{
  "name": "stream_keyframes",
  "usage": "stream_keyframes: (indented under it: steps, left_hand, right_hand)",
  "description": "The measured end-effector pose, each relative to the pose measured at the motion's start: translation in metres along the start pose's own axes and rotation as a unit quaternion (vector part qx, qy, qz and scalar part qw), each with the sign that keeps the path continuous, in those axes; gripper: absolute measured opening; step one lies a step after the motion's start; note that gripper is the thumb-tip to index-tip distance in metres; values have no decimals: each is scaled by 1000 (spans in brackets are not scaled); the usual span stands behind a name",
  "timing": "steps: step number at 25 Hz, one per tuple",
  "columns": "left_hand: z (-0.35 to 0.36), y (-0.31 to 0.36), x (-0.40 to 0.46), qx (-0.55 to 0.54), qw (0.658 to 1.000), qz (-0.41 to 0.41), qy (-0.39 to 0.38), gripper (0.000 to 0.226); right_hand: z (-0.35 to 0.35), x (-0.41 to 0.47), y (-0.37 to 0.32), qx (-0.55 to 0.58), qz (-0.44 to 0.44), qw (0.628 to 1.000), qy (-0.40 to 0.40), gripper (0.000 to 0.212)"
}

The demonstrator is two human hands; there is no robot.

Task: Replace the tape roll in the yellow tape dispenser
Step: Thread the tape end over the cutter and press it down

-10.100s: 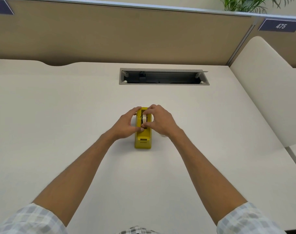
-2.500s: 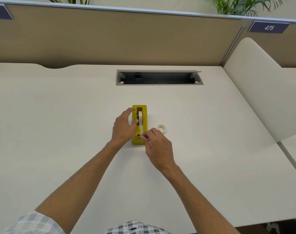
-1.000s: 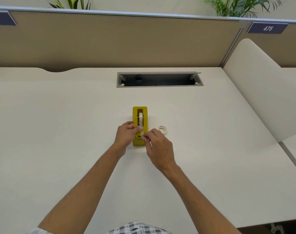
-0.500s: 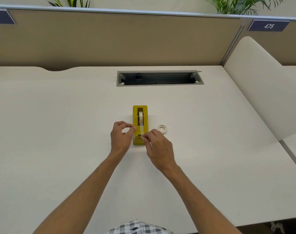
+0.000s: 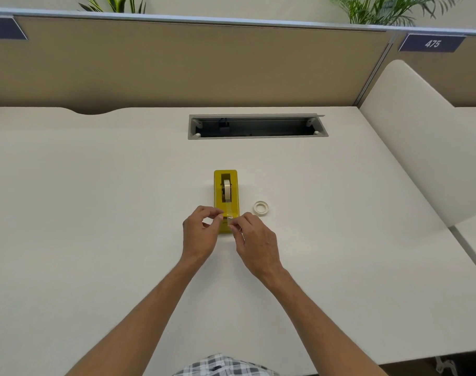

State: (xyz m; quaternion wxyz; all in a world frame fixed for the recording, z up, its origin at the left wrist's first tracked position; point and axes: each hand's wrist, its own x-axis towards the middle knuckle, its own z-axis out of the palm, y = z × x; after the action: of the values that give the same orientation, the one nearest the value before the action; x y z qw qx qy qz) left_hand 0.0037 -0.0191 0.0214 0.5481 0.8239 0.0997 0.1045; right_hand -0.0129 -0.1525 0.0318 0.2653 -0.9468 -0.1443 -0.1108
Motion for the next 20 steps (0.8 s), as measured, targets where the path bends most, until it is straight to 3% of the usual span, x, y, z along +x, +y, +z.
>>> stream_keyframes:
  steps: [12,20]
  left_hand:
    - [-3,-2,-3,-22,1000,1,-12,11]
    - [-5,-2,-3,-30,999,-9,-15,13]
  right_hand:
    - [-11,8,-8,4,-8,999,44,14]
    - [-4,4,-8,-28,-36,999,10,13]
